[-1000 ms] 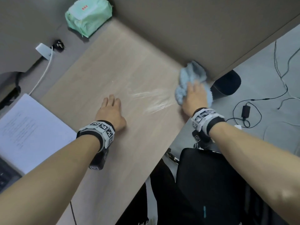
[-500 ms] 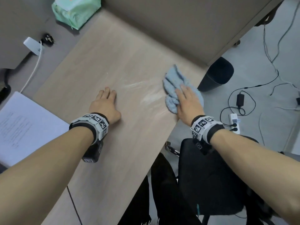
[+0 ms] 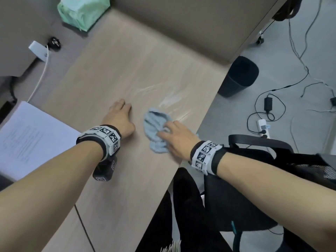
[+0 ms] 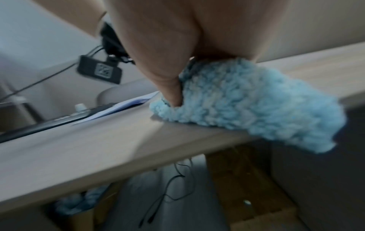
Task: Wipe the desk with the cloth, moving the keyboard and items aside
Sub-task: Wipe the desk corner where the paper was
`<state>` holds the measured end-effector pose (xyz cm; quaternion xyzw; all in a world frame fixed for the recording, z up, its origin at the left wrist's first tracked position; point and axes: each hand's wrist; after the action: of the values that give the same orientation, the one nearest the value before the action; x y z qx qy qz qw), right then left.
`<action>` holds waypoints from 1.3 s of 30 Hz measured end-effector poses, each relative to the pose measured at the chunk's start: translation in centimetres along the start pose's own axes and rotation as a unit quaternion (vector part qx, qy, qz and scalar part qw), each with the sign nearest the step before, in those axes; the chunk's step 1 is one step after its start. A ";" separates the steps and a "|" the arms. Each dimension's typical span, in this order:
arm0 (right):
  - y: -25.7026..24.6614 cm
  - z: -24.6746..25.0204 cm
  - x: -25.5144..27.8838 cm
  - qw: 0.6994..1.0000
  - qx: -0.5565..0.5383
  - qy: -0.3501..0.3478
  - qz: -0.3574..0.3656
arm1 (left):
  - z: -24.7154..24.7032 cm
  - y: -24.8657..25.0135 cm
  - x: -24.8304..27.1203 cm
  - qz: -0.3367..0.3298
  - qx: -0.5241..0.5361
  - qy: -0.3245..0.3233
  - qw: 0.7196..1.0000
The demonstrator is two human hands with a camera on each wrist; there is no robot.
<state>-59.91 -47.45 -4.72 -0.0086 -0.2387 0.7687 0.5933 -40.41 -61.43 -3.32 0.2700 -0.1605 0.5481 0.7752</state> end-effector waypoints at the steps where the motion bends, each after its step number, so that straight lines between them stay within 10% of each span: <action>1: 1.1 0.6 0.1 0.999 0.001 0.004 -0.035 | -0.1 0.0 0.0 -0.001 -0.004 0.001 1.000; 8: 10.8 5.9 0.7 0.913 -0.063 0.102 -0.390 | 0.1 0.7 0.1 0.013 -0.020 0.000 1.000; 16: 1.9 2.6 -5.1 0.999 -0.018 0.037 -0.010 | 1.3 0.7 0.0 0.006 -0.027 0.000 1.000; 24: 12.4 8.1 -10.4 0.959 0.021 0.118 -0.255 | 1.8 -0.1 -1.2 -0.001 -0.003 0.018 1.000; 33: 4.0 7.7 -20.1 0.991 0.018 0.025 0.133 | 4.1 -2.9 -4.9 0.124 0.043 0.027 0.991; 39: 6.1 8.4 -26.9 0.994 0.083 -0.002 0.072 | 4.3 -2.9 -6.5 0.143 0.003 0.025 0.989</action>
<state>-60.00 -76.19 -6.85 0.0249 -0.1743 0.8264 0.5348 -39.73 -69.63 -4.12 0.2335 -0.1765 0.6601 0.6918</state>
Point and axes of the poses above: each hand's wrist, its own x-axis away from the middle knuckle, its own z-axis out of the back of the hand, y = z × x, and after that the axes turned 2 degrees about -z, right-handed
